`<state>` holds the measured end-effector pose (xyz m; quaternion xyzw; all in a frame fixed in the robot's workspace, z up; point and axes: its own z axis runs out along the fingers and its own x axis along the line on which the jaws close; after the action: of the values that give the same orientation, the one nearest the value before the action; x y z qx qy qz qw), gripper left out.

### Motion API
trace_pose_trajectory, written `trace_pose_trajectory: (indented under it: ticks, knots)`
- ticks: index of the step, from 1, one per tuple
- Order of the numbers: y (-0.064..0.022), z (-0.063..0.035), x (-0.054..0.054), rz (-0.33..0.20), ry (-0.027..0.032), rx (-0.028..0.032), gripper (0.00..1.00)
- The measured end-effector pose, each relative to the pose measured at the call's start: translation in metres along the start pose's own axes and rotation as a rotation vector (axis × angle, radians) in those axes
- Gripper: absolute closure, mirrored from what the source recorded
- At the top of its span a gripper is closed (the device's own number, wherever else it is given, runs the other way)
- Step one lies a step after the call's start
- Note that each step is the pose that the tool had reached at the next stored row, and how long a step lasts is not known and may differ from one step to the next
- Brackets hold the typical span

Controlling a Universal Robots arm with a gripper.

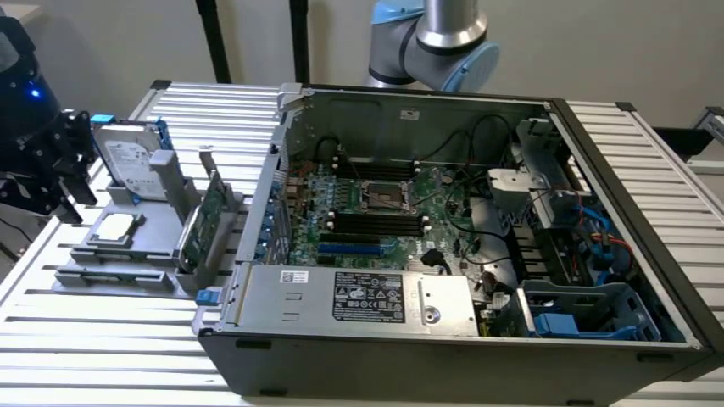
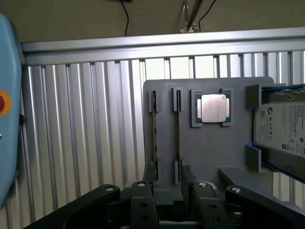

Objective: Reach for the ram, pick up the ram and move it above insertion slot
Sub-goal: 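Pick up the ram and move it above insertion slot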

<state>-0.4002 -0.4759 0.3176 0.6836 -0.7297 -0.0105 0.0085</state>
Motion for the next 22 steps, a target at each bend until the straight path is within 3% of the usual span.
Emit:
trace_pose_trajectory:
  ticks: [22]
  knots:
    - [0.0020, 0.0400, 0.003, 0.000, -0.0001, 0.0001, 0.64]
